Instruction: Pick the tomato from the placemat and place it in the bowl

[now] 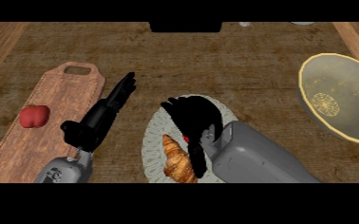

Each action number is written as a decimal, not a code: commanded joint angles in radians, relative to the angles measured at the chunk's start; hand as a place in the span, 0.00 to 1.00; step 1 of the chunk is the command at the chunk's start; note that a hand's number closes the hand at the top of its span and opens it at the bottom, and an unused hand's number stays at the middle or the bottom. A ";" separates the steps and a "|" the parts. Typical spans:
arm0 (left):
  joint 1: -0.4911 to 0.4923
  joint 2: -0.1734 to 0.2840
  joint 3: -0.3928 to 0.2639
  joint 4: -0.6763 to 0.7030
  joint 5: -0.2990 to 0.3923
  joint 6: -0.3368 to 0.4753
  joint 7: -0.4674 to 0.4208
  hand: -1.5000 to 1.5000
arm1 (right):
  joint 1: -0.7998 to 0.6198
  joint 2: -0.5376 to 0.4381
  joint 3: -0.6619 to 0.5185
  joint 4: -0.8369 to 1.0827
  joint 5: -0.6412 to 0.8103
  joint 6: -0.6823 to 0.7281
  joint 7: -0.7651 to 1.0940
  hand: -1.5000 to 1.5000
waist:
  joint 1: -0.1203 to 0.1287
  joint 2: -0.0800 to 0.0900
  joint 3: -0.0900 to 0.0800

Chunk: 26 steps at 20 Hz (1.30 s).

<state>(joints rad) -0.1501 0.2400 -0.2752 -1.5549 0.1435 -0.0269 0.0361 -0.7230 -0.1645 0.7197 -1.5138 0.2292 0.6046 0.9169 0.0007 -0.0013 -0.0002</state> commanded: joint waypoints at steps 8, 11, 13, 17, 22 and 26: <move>0.100 -0.018 0.004 -0.053 -0.050 -0.034 -0.039 0.50 | 0.154 -0.039 0.012 -0.042 0.277 -0.019 -0.065 0.00 | 0.002 0.000 0.000; -0.031 -0.039 0.051 -0.014 -0.033 -0.049 0.055 0.50 | 0.133 0.042 -0.006 0.056 0.358 -0.045 -0.091 0.00 | 0.002 0.002 0.000; -0.009 -0.064 0.024 -0.017 -0.076 -0.028 0.042 0.50 | 0.154 0.032 -0.033 0.121 0.364 -0.038 -0.157 0.00 | 0.003 0.002 0.000; -0.011 -0.074 0.066 0.029 -0.077 -0.062 0.003 0.50 | 0.177 0.097 -0.046 0.166 0.445 -0.043 -0.183 0.00 | 0.002 0.002 0.000; -0.008 -0.086 0.083 -0.057 -0.071 -0.058 0.092 0.50 | 0.220 0.112 -0.049 0.223 0.521 -0.104 -0.279 0.00 | 0.002 0.002 0.000; 0.046 -0.094 0.081 -0.018 -0.121 -0.076 -0.008 0.50 | 0.213 0.100 -0.118 0.267 0.540 -0.086 -0.392 0.00 | 0.003 0.002 0.000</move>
<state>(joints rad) -0.1169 0.1566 -0.2053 -1.5870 0.0451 -0.0983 0.0621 -0.5378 -0.0668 0.6145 -1.3036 0.7266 0.5610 0.6224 0.0035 0.0000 0.0000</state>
